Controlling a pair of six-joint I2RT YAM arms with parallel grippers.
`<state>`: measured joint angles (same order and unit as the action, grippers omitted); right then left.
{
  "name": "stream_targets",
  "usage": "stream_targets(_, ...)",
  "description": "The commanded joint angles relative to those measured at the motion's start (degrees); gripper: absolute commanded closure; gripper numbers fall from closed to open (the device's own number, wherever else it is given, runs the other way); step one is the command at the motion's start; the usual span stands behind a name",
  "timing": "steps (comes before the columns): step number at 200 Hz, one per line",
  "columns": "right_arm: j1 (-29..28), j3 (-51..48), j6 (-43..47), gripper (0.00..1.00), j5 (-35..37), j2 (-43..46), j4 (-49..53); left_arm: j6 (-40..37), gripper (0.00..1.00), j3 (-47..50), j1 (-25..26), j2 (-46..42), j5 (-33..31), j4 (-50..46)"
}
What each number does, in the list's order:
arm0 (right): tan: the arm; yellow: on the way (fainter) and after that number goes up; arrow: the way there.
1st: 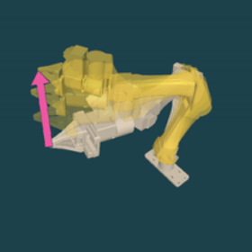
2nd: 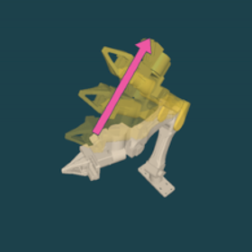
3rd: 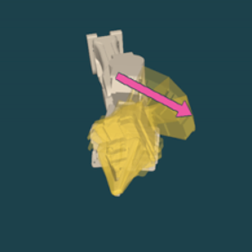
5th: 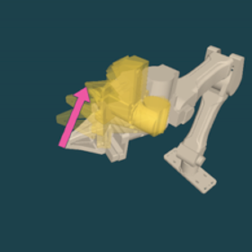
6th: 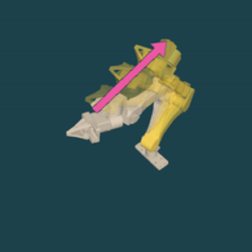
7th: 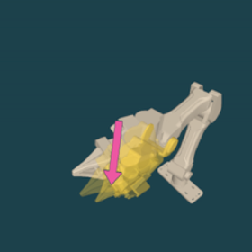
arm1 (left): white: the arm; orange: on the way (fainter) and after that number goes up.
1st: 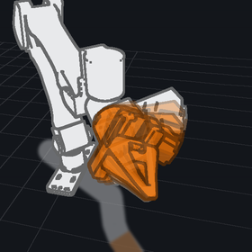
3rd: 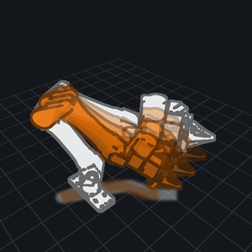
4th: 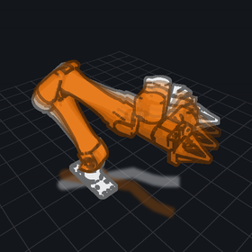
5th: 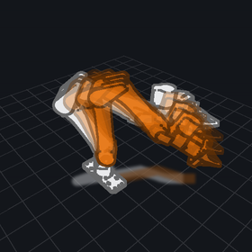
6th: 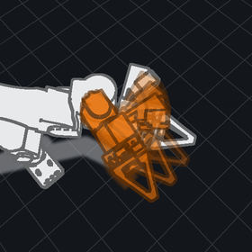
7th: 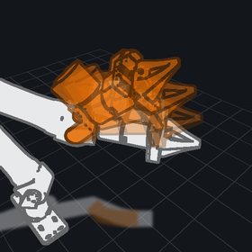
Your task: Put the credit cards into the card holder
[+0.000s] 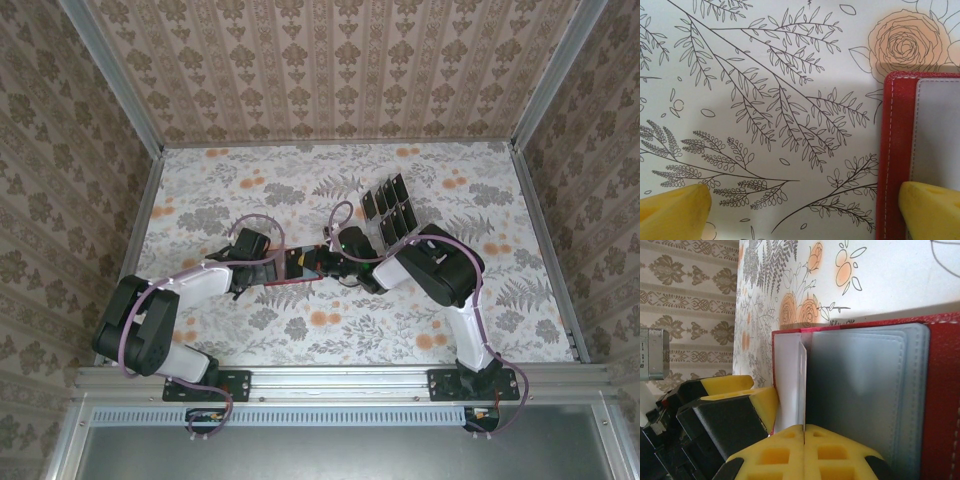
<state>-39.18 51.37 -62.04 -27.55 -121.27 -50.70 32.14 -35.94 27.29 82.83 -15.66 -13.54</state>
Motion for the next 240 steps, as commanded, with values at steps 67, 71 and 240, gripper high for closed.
stream_targets(67, -1.43, 2.35, -0.66, 1.0, -1.52, -3.43, 1.54, 0.19, 0.01, -0.09, -0.15, 1.87, -1.3, -2.46)
stream_targets(71, -1.45, 2.45, -0.54, 1.0, -1.5, -3.44, 1.71, 0.18, 0.01, -0.05, -0.18, 1.82, -1.3, -2.3)
stream_targets(240, -1.25, 13.14, 18.07, 0.53, 7.11, 10.94, 44.9, -2.34, 0.0, -6.28, -3.89, -0.86, -0.03, -5.29)
